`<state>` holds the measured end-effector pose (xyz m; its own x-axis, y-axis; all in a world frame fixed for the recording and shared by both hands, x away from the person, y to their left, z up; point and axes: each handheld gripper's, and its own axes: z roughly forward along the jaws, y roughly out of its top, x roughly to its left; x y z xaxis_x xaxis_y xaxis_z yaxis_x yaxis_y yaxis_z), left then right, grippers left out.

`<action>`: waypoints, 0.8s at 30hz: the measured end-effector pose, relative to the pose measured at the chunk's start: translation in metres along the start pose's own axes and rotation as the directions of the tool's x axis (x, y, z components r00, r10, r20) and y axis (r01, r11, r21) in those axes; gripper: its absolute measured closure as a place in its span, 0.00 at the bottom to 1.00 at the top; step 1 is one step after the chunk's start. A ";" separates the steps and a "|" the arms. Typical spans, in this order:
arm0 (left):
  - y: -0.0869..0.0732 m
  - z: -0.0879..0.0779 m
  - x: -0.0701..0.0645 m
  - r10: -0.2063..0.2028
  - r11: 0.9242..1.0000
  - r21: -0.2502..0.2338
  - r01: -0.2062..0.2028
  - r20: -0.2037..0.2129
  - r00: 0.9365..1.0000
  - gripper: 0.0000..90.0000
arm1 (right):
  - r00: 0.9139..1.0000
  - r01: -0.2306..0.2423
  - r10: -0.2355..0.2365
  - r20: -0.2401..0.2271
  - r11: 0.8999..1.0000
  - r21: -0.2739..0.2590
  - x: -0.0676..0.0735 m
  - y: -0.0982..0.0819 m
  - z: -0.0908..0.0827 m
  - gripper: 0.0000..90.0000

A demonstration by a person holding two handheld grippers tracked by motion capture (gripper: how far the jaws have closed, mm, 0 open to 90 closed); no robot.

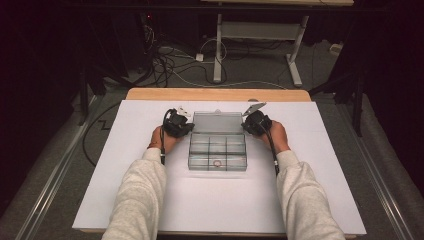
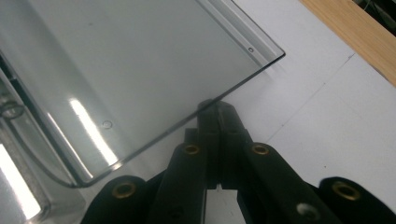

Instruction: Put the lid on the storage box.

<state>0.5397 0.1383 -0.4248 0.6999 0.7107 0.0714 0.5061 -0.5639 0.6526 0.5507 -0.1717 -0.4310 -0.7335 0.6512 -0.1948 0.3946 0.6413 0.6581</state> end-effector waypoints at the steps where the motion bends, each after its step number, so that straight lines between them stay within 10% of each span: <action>1: 0.001 0.000 0.000 0.001 1.000 0.002 -0.001 -0.003 1.000 0.97 | 1.000 -0.007 0.007 0.001 1.000 -0.007 0.000 0.000 0.000 1.00; 24: 0.020 -0.012 -0.007 -0.013 0.995 -0.104 0.001 -0.116 0.993 0.97 | 0.996 -0.057 0.065 0.065 0.991 -0.120 0.000 0.012 -0.020 1.00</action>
<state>0.5385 0.1269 -0.4034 0.6302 0.7618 0.1502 0.4513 -0.5168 0.7275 0.5439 -0.1720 -0.4081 -0.6685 0.7166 -0.1988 0.3664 0.5500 0.7505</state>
